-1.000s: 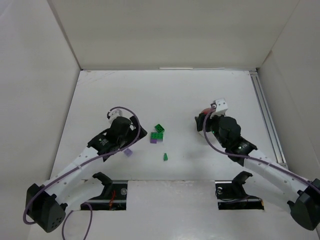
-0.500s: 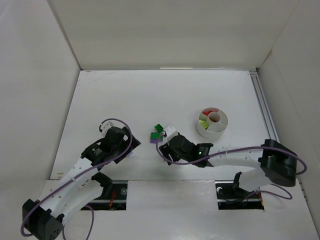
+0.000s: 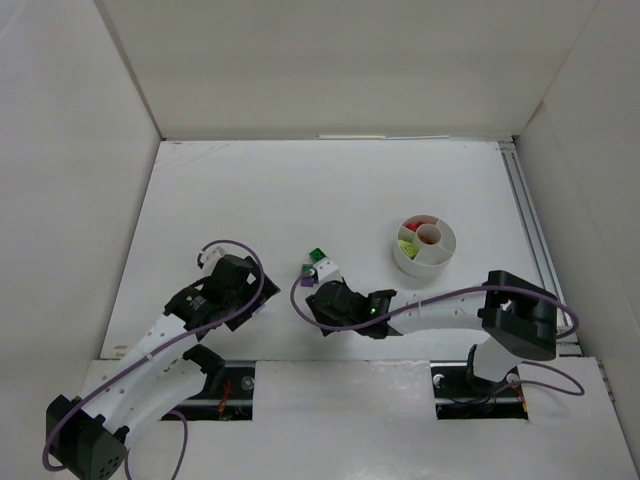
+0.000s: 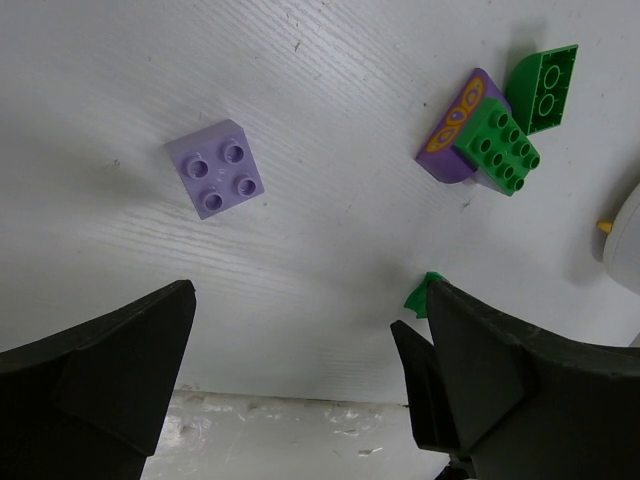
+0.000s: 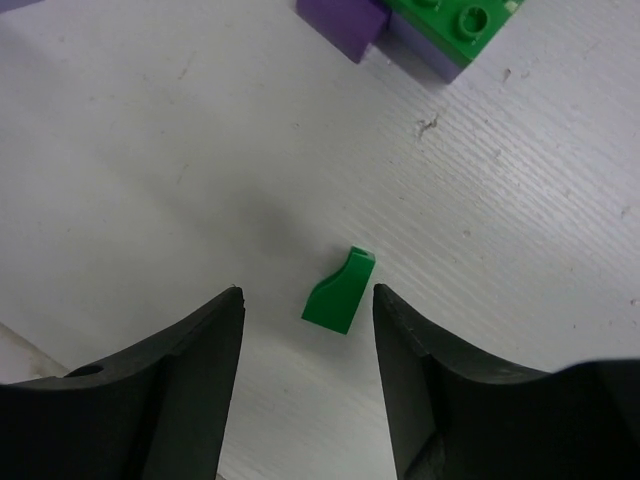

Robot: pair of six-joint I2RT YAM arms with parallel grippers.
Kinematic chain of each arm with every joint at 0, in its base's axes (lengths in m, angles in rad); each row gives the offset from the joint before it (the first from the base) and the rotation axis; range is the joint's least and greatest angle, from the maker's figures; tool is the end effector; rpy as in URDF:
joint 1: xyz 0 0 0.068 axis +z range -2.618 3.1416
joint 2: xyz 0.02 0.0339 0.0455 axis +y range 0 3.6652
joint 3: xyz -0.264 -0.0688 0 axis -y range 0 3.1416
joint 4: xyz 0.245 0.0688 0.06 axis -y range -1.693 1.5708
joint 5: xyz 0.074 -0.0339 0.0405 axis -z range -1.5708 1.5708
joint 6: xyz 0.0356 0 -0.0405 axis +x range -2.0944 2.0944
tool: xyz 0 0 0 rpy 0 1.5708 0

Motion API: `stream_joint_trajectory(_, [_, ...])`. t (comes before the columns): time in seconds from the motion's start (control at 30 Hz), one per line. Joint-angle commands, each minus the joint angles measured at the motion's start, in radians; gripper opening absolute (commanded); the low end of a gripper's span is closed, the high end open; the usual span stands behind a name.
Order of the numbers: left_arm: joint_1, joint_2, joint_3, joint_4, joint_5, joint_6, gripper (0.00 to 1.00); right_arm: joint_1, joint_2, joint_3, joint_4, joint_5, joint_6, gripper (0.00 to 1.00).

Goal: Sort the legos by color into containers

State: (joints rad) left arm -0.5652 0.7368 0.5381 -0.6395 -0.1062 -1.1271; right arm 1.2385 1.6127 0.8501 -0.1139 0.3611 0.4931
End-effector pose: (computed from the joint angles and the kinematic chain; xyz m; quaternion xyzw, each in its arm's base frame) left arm 0.1284 -0.0770 0.2200 -0.2768 0.8905 -0.2349 0.2742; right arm 0.1157 0.2968 0.1689 -0.2799 0.8838 0.1455 0.3455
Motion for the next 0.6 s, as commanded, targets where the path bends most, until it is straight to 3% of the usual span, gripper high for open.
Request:
stream_joint_trajectory(0.0, [0.005,-0.004,0.003,-0.006,-0.016,0.004,0.99,0.004,0.012,0.015,-0.032,0.042,0.065,0.59])
stream_joint_trajectory(0.13, [0.005,-0.004,0.003,-0.006,-0.016,0.004,0.99,0.004,0.042,0.015,-0.032,0.052,0.075,0.46])
stream_joint_trajectory(0.17, [0.005,-0.004,0.003,-0.006,-0.016,0.004,0.99,0.004,0.042,0.026,-0.044,0.052,0.075,0.36])
stream_joint_trajectory(0.27, [0.005,-0.004,0.003,-0.006,-0.016,0.004,0.99,0.004,0.042,0.035,-0.070,0.064,0.075,0.24])
stream_joint_trajectory(0.57, [0.005,0.021,0.083,0.067,0.029,0.125,0.99,-0.005,-0.149,0.121,-0.275,0.228,0.073,0.20])
